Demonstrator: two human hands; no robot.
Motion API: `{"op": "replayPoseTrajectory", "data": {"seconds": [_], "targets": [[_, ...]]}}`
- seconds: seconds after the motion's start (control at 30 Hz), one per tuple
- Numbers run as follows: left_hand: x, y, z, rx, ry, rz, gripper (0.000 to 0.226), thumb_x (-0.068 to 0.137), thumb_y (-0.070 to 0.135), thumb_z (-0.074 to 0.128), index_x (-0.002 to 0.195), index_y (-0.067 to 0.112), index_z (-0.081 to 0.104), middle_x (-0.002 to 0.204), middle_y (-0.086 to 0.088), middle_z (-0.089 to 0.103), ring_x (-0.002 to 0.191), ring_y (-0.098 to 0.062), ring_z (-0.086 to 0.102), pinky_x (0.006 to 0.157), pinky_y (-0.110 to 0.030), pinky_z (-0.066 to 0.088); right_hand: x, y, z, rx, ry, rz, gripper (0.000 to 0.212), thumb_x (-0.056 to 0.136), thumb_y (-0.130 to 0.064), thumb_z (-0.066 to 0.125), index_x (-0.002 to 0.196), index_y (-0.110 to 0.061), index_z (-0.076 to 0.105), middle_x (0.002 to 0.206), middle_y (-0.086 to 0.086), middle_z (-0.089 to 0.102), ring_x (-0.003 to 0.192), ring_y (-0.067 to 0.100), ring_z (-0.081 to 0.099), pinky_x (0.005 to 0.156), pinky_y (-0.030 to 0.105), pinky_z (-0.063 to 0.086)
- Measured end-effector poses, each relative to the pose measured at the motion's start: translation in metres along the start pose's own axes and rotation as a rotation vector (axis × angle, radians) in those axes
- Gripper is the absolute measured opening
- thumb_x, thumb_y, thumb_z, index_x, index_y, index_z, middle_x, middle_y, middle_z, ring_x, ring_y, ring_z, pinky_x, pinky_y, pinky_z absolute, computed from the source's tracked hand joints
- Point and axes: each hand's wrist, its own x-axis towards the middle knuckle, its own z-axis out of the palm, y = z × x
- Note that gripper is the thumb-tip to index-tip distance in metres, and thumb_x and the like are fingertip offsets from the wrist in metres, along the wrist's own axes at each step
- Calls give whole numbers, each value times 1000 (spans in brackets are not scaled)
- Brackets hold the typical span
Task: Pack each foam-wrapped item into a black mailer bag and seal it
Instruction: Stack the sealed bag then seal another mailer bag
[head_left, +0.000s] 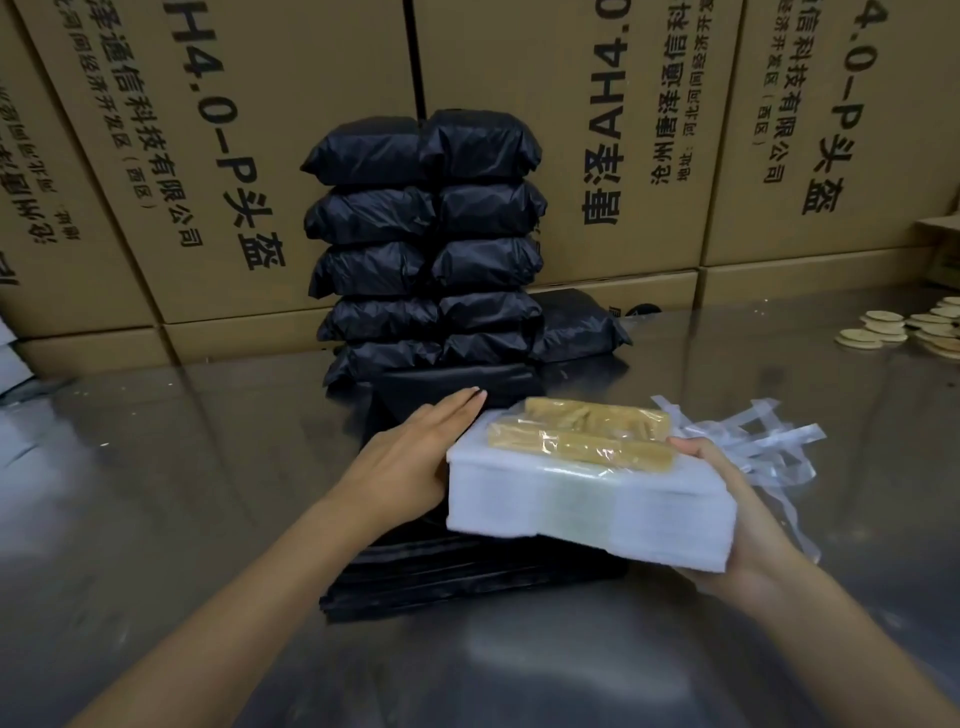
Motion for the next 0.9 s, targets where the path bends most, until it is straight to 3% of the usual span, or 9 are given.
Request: {"op": "replayPoseTrajectory", "data": {"seconds": [0.13,0.23,0.33,0.43,0.6,0.7,0.77,0.83,0.9], "targets": [[-3,-1,12,-171,-15,-84,90,89,-11,44,159,34,10,163,24,1,149,-1,14,112,-15,29,4,3,5,43,48,-33,36,89,-48,61,105,-22,81,112,7,76,93,23,76,66,35,61],[-1,6,19,-296,53,-184,88,89,-14,43,159,30,13,161,25,5,147,5,10,100,6,16,9,13,11,72,136,-57,43,92,-45,63,124,-16,70,115,7,75,104,24,72,80,41,62],[3,18,23,-343,106,-183,88,89,-14,42,159,30,11,160,27,1,143,12,0,94,12,5,11,23,20,6,172,-80,48,88,-50,69,126,-21,66,114,2,76,103,20,73,81,40,61],[2,39,26,-334,135,-130,92,88,-15,42,159,32,7,158,33,-9,138,17,-3,96,10,2,8,34,34,16,175,-94,55,78,-53,78,124,-25,67,111,0,77,100,17,74,82,37,60],[-10,72,38,-302,206,-55,87,92,-6,49,159,29,6,158,36,-16,129,18,13,99,-5,25,9,52,68,172,190,-114,60,72,-44,83,125,-24,64,108,5,77,96,22,76,67,35,62],[-9,57,20,-398,254,-109,63,92,-1,47,149,26,44,157,28,23,137,12,29,101,2,23,8,58,75,142,178,-119,58,75,-40,82,128,-27,62,110,3,77,98,22,75,70,36,62],[-4,43,5,-334,324,-190,43,91,4,49,118,29,72,139,25,51,122,1,52,97,-14,42,7,64,76,93,190,-123,60,74,-36,85,128,-31,62,109,0,77,97,21,75,73,39,63],[9,39,-10,-244,437,-216,27,91,13,53,97,29,74,121,24,60,109,-4,54,83,-27,47,5,70,80,51,193,-137,61,73,-32,87,127,-34,61,109,-2,77,98,20,75,74,39,63],[32,41,-18,-209,438,-144,20,90,22,57,107,27,67,122,17,58,115,-6,47,88,-33,46,2,75,85,-5,176,-169,60,73,-28,88,126,-36,61,108,-4,77,97,16,75,73,37,63]]}}
